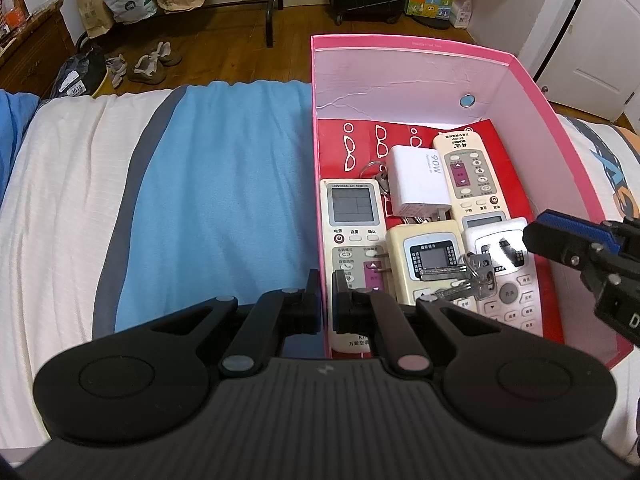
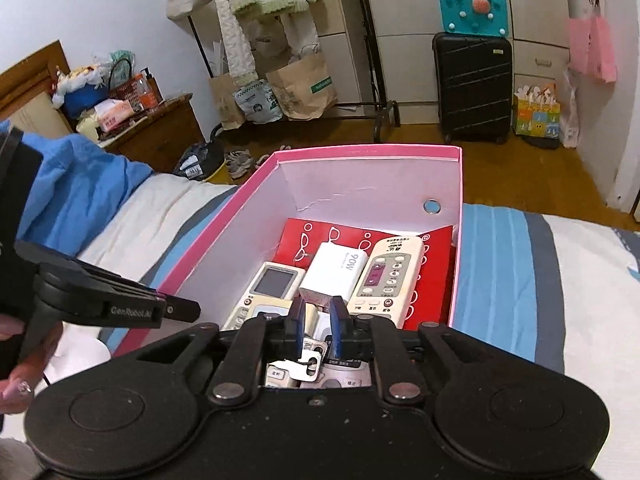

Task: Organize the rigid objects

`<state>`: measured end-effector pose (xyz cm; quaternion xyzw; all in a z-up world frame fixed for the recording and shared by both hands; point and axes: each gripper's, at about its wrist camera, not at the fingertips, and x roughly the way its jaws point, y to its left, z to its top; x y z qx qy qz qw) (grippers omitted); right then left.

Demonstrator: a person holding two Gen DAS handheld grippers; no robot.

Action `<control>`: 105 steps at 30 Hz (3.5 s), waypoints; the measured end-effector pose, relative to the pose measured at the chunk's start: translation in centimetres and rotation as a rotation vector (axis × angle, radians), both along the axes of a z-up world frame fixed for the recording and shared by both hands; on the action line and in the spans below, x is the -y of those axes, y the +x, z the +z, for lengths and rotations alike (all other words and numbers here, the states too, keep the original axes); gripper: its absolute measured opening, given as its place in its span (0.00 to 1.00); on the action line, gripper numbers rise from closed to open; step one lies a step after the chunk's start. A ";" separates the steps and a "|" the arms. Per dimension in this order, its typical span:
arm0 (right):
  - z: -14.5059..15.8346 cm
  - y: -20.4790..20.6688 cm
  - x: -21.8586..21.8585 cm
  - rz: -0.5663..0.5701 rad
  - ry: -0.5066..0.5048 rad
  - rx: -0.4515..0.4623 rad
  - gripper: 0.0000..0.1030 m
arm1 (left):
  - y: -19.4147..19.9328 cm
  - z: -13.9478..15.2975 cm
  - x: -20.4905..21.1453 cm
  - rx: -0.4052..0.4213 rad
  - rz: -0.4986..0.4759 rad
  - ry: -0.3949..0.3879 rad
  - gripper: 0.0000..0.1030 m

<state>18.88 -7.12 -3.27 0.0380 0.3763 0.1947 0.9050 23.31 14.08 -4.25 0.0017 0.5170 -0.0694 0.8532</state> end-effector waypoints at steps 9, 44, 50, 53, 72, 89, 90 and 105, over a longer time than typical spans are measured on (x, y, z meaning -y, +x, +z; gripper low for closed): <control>0.5 -0.7 -0.4 0.016 -0.005 0.010 0.20 | 0.0 0.0 0.0 -0.002 0.011 -0.006 0.04; 8.8 -11.9 5.6 -0.109 -0.167 0.165 0.49 | -12.0 6.8 6.0 0.173 -0.012 0.094 0.57; 9.2 -15.0 7.0 -0.134 -0.115 0.228 0.51 | -15.6 7.6 7.2 0.217 0.015 0.095 0.63; 8.7 -16.1 7.6 -0.156 -0.107 0.262 0.51 | -17.4 8.0 7.6 0.239 0.019 0.084 0.64; 8.1 -20.3 9.7 -0.302 -0.105 0.386 0.99 | -22.4 8.9 10.0 0.435 0.022 0.073 0.81; 7.9 -20.1 10.3 -0.395 -0.152 0.337 1.00 | -21.8 8.6 9.8 0.435 0.042 0.097 1.00; 7.9 -19.9 10.3 -0.394 -0.157 0.332 1.00 | -21.7 8.5 9.8 0.427 0.044 0.095 1.00; 7.7 -19.9 9.8 -0.382 -0.208 0.317 1.00 | -21.3 7.5 9.7 0.370 0.084 0.092 1.00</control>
